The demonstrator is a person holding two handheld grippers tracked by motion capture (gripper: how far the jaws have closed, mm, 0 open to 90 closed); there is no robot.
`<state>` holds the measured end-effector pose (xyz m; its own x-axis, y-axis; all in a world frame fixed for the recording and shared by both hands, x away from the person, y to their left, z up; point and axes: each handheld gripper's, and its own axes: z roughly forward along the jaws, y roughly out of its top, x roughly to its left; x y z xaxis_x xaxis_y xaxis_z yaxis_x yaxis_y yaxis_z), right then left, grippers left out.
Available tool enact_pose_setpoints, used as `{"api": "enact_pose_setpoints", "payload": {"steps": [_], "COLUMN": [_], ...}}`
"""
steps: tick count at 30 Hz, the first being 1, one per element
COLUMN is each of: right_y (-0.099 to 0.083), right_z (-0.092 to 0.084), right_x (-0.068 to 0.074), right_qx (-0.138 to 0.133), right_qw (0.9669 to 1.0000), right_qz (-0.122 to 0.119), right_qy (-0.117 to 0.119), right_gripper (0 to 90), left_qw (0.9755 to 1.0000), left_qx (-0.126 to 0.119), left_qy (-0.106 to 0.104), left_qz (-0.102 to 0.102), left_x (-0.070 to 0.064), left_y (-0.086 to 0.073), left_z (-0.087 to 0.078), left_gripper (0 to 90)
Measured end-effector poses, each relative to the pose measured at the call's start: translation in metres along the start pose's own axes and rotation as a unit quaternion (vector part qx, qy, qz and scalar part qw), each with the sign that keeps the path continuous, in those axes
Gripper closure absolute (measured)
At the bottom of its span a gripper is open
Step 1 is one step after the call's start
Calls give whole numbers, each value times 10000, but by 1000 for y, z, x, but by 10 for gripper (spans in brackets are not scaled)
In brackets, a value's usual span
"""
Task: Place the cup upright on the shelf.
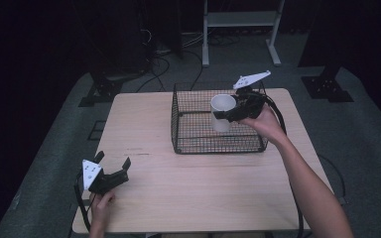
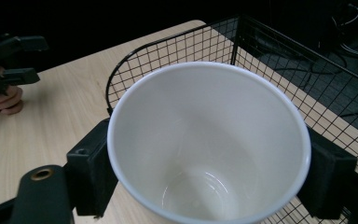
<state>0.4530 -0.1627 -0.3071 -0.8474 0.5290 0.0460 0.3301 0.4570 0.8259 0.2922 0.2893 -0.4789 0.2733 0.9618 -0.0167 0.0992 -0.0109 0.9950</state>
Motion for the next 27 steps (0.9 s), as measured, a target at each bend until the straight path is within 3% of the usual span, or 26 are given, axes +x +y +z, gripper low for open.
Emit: {"api": "enact_pose_setpoints", "payload": {"steps": [14, 27], "right_y": [10, 6], "right_z": [27, 52], "right_x": [-14, -25], "right_qx": [87, -1], "right_qw": [9999, 9994], "right_qz": [85, 307], "right_qy": [-42, 153], "right_gripper": [193, 192], "left_qw": [10000, 10000], "left_qx": [-14, -21], "left_qy": [-19, -18], "left_qz": [-24, -14], "left_x": [1, 0], "left_y": [0, 0], "left_z": [0, 0], "left_gripper": [0, 0]}}
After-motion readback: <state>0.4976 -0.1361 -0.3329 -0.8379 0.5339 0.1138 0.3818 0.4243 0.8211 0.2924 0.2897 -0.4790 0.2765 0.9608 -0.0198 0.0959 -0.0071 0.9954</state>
